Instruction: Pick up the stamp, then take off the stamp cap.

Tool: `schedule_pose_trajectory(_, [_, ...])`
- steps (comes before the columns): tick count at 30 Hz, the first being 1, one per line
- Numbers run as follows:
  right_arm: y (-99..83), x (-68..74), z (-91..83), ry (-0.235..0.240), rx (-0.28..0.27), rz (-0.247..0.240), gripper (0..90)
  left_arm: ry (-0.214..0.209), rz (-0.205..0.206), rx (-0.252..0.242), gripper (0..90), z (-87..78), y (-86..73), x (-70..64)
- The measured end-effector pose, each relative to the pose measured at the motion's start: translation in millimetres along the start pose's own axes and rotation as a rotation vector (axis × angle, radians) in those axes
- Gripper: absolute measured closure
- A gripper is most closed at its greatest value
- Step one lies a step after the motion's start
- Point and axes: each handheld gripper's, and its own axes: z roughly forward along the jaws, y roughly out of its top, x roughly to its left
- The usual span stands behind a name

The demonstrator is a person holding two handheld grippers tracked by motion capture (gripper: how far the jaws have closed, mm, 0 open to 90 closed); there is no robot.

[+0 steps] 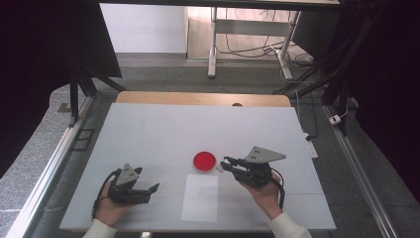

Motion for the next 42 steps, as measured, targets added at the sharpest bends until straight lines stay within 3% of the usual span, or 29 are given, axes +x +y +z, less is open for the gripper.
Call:
schedule_pose_trajectory(11, [7.8,3.1,16.4,0.044,-0.013,0.016,74.9,0.002,0.001,-0.011,16.2,1.9,0.7,-0.2])
schedule_pose_trajectory(19, [8.1,10.6,24.8,0.059,0.006,-0.006,74.9,-0.002,-0.004,-0.024,16.3,0.0,0.9,-0.1])
schedule_pose_trajectory(42, [6.9,13.6,20.7,0.051,-0.010,-0.009,74.9,-0.008,0.027,-0.037,16.5,2.3,9.7,-10.9])
